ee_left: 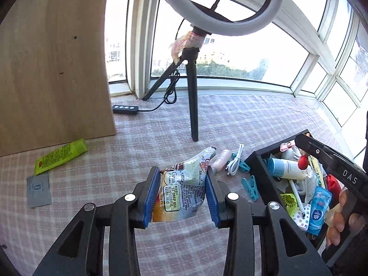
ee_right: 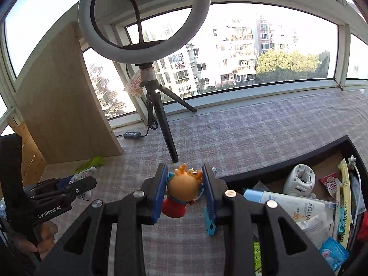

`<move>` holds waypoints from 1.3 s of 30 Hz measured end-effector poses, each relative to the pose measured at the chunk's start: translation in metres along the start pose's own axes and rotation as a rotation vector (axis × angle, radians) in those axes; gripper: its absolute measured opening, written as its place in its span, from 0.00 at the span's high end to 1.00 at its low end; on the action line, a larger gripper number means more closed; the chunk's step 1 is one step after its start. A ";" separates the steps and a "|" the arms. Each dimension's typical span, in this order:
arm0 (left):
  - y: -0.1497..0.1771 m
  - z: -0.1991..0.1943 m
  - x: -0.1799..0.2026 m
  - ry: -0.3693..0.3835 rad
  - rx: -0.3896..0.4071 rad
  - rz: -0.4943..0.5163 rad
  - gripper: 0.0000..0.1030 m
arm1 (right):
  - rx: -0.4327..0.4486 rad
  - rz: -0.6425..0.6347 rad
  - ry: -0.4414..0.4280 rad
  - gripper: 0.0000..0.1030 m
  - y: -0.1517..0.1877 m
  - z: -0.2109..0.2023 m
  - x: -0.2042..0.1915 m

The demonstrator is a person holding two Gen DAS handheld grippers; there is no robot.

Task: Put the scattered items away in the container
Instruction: 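Carry the snack sachet and toy over the tray and release them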

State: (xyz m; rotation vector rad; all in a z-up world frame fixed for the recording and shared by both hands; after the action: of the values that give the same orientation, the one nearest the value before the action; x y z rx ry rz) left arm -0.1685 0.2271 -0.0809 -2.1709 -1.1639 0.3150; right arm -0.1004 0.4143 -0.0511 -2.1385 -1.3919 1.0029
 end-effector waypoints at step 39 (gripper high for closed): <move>-0.086 0.054 0.248 0.281 0.007 0.374 0.40 | 0.153 0.227 0.433 0.27 -0.019 -0.113 0.196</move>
State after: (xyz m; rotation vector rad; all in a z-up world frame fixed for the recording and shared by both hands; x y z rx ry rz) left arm -0.1080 0.4852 -0.0448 -2.3305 -0.6004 0.1627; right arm 0.0207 0.6054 -0.0322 -2.2567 -0.8583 0.6405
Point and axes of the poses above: each gripper's, at about its wrist camera, not at the fingertips, and z roughly the way its jaws point, x to its right, y to its underside, the point moved 2 cm from there along z, roughly the way its jaws point, and after that the axes turned 10 degrees about z, right-handed, at the moved point
